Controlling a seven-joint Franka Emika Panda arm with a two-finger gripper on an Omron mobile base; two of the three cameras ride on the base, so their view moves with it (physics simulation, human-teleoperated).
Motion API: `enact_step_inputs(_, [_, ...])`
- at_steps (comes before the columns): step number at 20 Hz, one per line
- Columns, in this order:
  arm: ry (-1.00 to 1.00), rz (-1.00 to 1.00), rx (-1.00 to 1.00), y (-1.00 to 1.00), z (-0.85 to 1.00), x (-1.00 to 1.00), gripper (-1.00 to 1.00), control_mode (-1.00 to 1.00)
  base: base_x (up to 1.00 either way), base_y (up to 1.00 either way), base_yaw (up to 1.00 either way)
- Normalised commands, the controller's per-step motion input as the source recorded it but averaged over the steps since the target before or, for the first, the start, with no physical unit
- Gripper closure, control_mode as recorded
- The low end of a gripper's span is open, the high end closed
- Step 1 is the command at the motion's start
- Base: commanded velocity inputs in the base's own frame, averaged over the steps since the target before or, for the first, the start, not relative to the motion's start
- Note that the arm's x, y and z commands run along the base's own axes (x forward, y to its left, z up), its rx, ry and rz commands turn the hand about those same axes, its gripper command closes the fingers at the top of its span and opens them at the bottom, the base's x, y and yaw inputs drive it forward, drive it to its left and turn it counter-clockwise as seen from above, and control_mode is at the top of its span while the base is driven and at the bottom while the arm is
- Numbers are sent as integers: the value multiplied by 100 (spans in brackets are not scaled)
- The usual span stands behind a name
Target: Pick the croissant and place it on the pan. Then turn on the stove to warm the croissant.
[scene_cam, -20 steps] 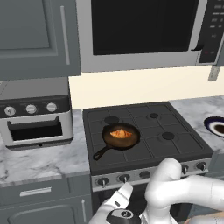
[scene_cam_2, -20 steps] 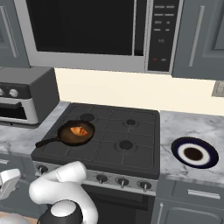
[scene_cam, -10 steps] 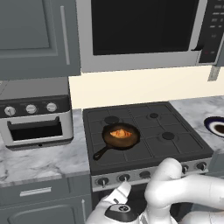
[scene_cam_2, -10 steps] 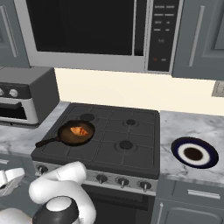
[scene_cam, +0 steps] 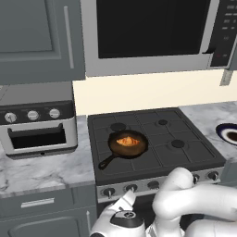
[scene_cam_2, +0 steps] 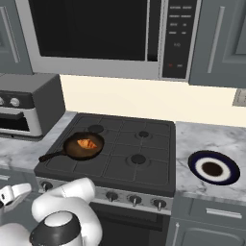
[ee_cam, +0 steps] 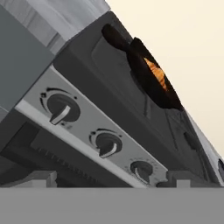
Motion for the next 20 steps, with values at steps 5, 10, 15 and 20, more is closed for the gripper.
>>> enact_step_inputs(5, [-13,0,3,22,-32,0,-100,-100,0,0,0])
enact_step_inputs(10, [-12,0,3,24,-14,0,-100,-100,0,0,0])
enact_step_inputs(15, [-4,0,4,9,0,0,-100,-100,0,0,0])
enact_step_inputs(20, [0,-3,8,0,0,0,-100,-100,0,0,0])
